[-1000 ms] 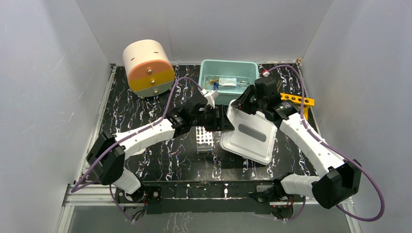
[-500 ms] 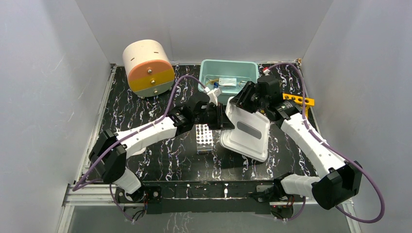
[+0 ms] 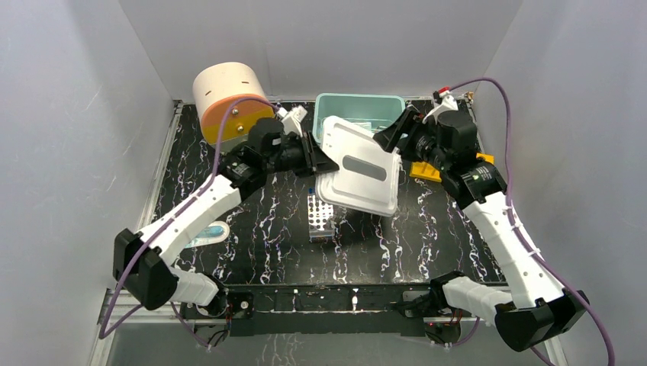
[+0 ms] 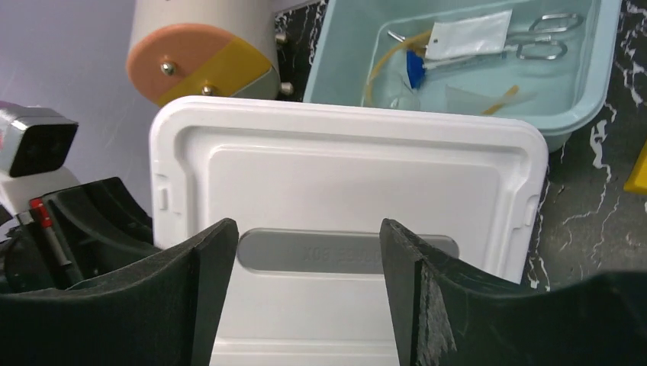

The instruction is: Organize the chemistry lab equipment

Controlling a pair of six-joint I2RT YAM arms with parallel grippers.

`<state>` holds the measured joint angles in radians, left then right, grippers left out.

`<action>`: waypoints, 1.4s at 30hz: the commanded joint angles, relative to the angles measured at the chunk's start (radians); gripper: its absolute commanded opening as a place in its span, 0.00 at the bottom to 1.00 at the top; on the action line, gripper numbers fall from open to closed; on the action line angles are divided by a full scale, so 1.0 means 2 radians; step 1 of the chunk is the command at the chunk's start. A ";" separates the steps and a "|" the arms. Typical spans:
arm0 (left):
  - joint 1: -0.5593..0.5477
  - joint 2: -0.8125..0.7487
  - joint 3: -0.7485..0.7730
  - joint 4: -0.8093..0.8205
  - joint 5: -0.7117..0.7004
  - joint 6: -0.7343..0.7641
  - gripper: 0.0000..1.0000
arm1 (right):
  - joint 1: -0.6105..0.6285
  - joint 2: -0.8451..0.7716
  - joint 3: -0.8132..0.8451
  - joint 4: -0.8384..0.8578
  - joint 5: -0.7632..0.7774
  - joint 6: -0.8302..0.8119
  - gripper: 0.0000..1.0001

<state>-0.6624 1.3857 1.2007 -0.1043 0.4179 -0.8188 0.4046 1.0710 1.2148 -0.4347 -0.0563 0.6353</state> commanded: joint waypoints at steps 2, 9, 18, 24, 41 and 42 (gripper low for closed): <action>0.046 -0.058 0.055 -0.016 0.059 0.013 0.00 | -0.013 0.019 0.050 0.032 -0.024 -0.023 0.77; 0.102 -0.057 0.105 -0.013 0.100 -0.004 0.00 | -0.031 0.090 0.110 0.004 -0.054 0.004 0.77; 0.192 -0.003 0.100 0.091 0.178 -0.099 0.00 | -0.081 0.174 0.187 -0.033 -0.099 -0.004 0.77; 0.211 0.066 0.125 0.121 0.183 -0.121 0.00 | -0.090 0.227 0.215 -0.059 -0.064 -0.047 0.74; 0.214 0.276 0.249 0.145 0.236 -0.132 0.00 | -0.090 0.362 0.285 -0.068 0.108 -0.160 0.62; 0.214 0.286 0.256 0.145 0.238 -0.131 0.00 | -0.089 0.370 0.290 -0.069 0.109 -0.166 0.62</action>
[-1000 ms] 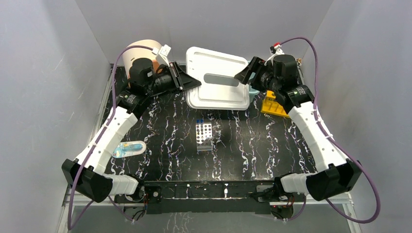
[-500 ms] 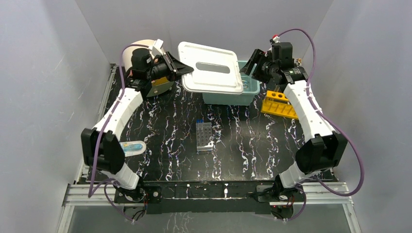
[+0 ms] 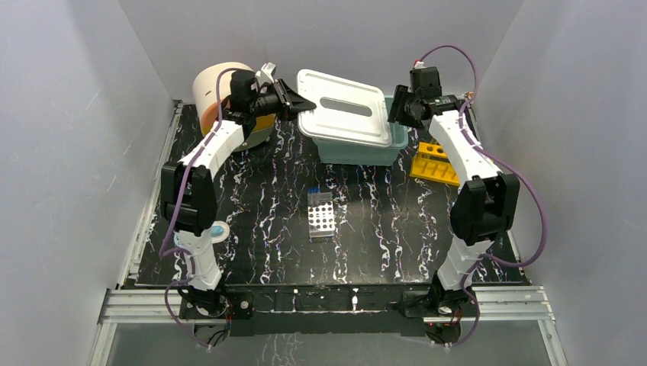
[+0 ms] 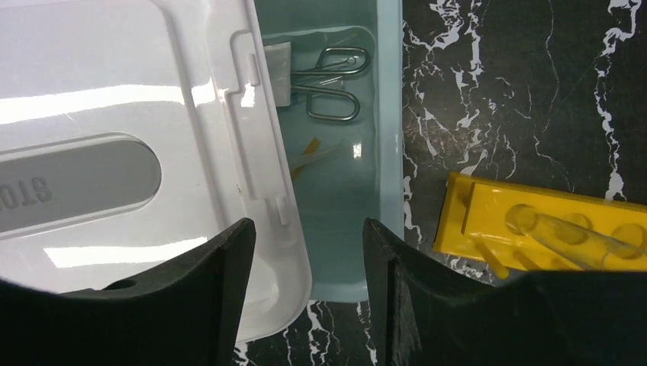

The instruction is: Organize the chemistry lab equipment

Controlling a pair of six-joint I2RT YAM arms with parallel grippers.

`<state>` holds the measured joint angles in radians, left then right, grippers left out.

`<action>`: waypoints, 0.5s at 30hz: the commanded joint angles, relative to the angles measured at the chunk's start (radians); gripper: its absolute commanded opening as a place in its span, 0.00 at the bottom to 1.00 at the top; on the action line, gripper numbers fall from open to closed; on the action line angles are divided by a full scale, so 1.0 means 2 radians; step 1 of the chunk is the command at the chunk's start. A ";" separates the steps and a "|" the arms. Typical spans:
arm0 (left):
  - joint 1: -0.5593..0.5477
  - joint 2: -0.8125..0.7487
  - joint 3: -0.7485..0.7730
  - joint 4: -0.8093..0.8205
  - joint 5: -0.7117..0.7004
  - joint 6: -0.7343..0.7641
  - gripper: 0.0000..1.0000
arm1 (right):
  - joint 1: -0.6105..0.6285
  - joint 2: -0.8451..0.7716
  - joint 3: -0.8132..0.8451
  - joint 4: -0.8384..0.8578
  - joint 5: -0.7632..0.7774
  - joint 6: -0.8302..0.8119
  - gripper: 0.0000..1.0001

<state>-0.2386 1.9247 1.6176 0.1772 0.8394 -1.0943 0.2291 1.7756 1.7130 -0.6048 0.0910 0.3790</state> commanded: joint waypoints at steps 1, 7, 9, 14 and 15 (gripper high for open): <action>0.002 0.023 0.053 0.005 0.028 0.008 0.00 | -0.001 0.024 0.043 0.018 0.035 -0.044 0.62; 0.002 0.062 0.086 -0.031 0.032 0.031 0.23 | -0.001 0.038 0.050 0.027 0.024 -0.063 0.62; 0.002 0.073 0.094 -0.047 0.031 0.039 0.27 | -0.001 0.041 0.050 0.030 0.019 -0.066 0.63; 0.002 0.080 0.100 -0.080 0.024 0.064 0.37 | -0.001 0.046 0.049 0.037 -0.009 -0.067 0.64; 0.002 0.081 0.101 -0.085 0.019 0.070 0.38 | 0.000 0.047 0.051 0.039 -0.016 -0.068 0.64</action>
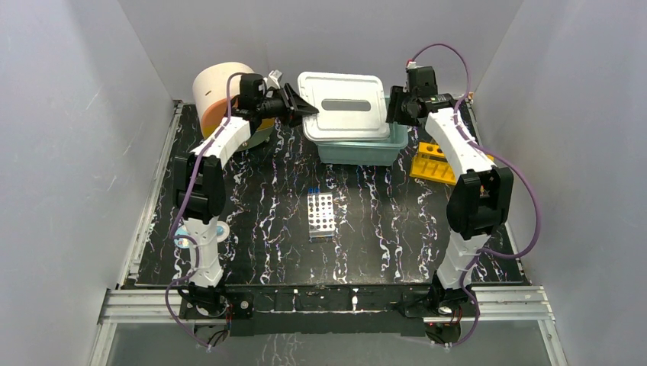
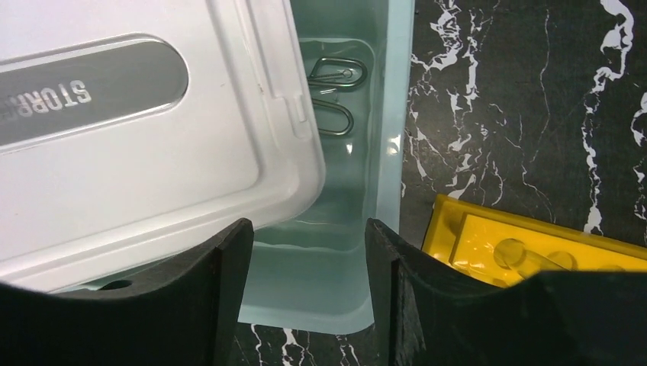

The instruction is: Organize the chemistry lab equipment

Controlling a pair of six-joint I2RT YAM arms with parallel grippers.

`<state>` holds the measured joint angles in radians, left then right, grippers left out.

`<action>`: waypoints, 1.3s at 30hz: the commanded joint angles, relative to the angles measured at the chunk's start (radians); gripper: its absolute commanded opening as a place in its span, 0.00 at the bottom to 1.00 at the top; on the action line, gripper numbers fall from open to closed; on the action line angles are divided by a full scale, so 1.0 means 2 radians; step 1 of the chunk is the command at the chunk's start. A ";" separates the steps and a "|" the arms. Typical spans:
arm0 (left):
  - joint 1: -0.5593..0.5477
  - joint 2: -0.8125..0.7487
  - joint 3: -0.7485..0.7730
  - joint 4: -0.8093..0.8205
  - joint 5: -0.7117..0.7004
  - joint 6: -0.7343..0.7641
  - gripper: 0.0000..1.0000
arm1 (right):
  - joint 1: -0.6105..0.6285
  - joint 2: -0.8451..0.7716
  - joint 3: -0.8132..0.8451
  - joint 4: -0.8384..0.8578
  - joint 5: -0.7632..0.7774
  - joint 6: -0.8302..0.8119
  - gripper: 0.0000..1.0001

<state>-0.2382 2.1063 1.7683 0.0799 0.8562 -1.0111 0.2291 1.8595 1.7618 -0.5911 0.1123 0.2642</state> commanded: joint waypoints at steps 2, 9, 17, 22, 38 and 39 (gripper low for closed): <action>0.002 -0.009 0.029 -0.070 0.000 0.043 0.39 | 0.000 0.010 0.031 0.033 -0.036 -0.013 0.64; 0.012 -0.005 0.036 -0.133 -0.039 0.071 0.40 | 0.003 0.031 0.044 0.047 -0.035 -0.024 0.62; 0.013 0.001 0.033 -0.150 -0.056 0.094 0.45 | 0.004 0.075 0.084 0.046 -0.017 -0.041 0.48; 0.013 0.007 0.043 -0.161 -0.062 0.105 0.45 | 0.005 0.079 0.085 0.049 -0.033 -0.044 0.49; 0.013 0.029 0.072 -0.194 -0.074 0.120 0.49 | 0.007 0.071 0.103 0.010 0.015 -0.027 0.26; 0.013 0.030 0.073 -0.194 -0.074 0.119 0.49 | 0.007 0.070 0.105 0.006 0.016 -0.027 0.26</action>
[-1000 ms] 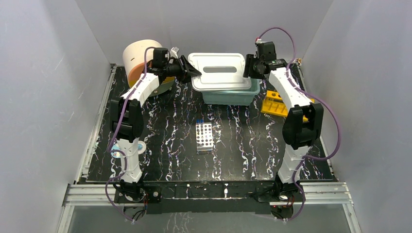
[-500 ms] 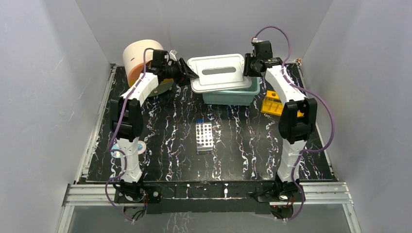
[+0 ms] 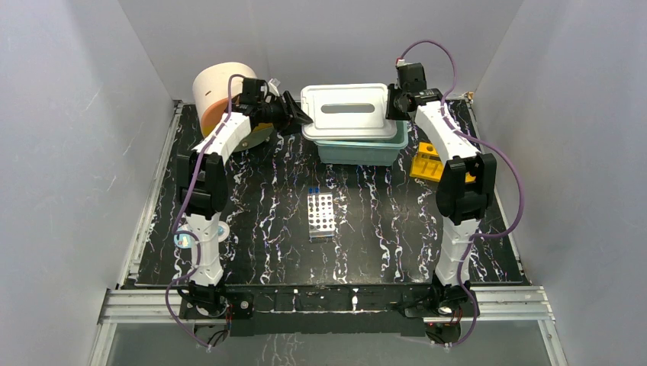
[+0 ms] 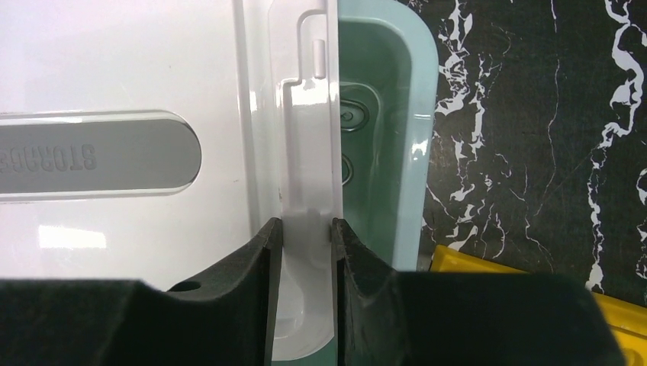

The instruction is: Organize the chemistry lab equipment

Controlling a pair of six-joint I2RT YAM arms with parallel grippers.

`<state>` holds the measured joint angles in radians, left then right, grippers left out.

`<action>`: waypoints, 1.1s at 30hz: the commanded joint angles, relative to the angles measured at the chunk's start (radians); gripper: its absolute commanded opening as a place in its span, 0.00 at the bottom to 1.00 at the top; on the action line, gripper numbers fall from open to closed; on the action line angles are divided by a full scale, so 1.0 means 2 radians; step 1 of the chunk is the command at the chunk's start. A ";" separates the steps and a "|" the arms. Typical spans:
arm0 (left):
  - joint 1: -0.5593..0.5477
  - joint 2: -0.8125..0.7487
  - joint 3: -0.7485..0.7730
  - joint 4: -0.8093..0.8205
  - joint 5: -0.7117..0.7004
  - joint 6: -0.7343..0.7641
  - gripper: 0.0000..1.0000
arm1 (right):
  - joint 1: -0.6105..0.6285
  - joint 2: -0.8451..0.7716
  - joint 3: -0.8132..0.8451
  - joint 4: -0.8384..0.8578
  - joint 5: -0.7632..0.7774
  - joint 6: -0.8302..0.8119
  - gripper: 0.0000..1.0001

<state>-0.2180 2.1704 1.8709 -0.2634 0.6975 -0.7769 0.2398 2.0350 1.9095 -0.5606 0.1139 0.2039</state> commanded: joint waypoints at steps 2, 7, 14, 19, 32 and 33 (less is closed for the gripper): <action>0.002 0.000 0.025 -0.022 0.008 0.001 0.50 | 0.002 -0.022 0.036 -0.016 0.009 0.000 0.26; 0.002 0.000 0.029 -0.022 0.007 0.003 0.52 | 0.003 -0.027 0.059 -0.035 0.009 0.000 0.24; 0.002 0.003 0.030 -0.023 0.006 0.001 0.52 | 0.003 -0.021 0.094 -0.088 0.040 0.001 0.24; 0.002 0.008 0.033 -0.021 0.011 0.001 0.51 | 0.003 -0.028 0.083 -0.102 0.077 0.002 0.24; -0.005 0.014 0.031 -0.017 0.017 0.000 0.54 | 0.003 -0.048 0.044 -0.115 0.110 0.015 0.24; -0.006 0.013 0.029 -0.017 0.015 0.001 0.54 | 0.003 -0.052 0.036 -0.108 0.106 0.014 0.25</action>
<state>-0.2249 2.2009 1.9011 -0.2844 0.7063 -0.7700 0.2443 2.0174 2.0041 -0.7940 0.2993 0.2150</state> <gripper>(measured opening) 0.535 0.273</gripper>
